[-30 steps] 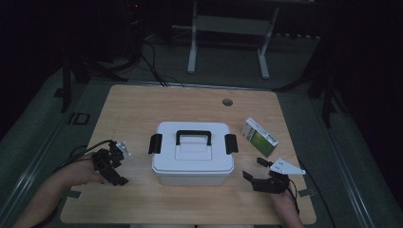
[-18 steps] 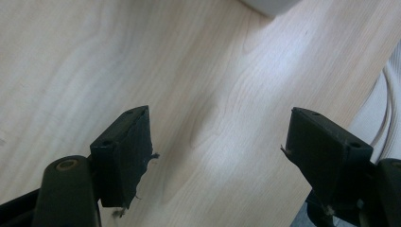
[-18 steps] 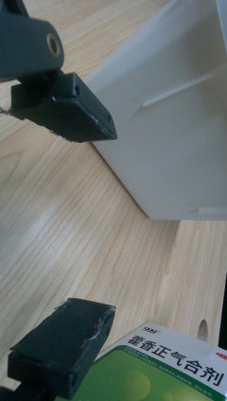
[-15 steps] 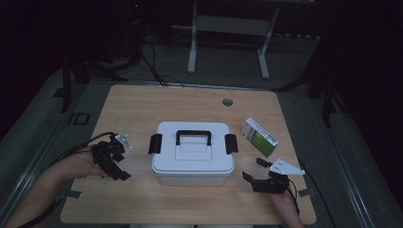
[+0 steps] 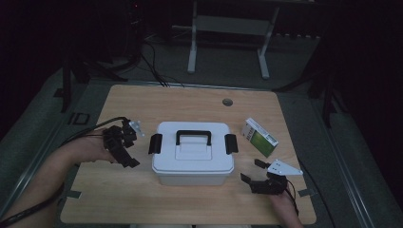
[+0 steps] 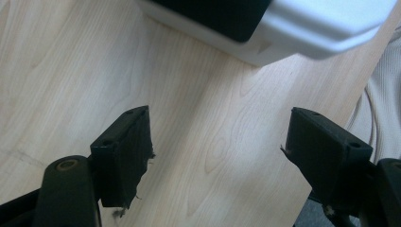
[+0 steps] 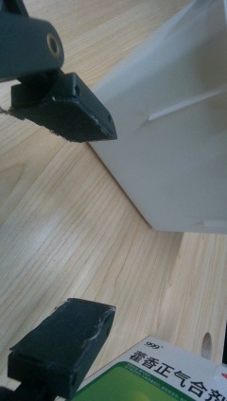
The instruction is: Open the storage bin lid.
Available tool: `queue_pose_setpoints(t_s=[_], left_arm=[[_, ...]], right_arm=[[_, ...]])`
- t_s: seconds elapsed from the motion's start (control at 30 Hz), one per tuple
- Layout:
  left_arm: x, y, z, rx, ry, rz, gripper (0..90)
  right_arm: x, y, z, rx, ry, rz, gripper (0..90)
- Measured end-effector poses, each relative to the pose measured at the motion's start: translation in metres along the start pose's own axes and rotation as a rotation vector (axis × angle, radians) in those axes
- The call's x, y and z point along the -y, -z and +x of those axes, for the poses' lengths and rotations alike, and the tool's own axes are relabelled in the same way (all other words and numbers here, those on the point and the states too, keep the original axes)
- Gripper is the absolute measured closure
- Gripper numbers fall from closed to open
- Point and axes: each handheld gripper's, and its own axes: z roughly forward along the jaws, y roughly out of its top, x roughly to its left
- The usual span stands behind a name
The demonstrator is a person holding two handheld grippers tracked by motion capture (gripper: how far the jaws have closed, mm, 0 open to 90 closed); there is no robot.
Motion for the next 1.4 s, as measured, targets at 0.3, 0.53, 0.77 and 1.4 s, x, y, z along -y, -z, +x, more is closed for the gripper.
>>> queue_pose_setpoints(t_s=[0.3,0.53,0.77,1.4], left_arm=[[-0.03,0.011,0.005,-0.013,-0.031,-0.026,23.4],[-0.049,0.014,0.005,0.0,-0.064,-0.027,23.4],[-0.075,0.017,0.0,-0.008,-0.095,-0.009,23.4],[-0.12,0.015,-0.005,-0.017,-0.172,0.022,25.1]], right_arm=[[0.0,0.0,-0.003,-0.011,-0.012,-0.006,14.2],[0.001,0.001,-0.004,-0.015,-0.018,-0.008,14.2],[0.001,0.0,-0.004,-0.021,-0.018,-0.004,14.2],[0.002,0.001,-0.004,-0.038,-0.019,-0.003,14.2]])
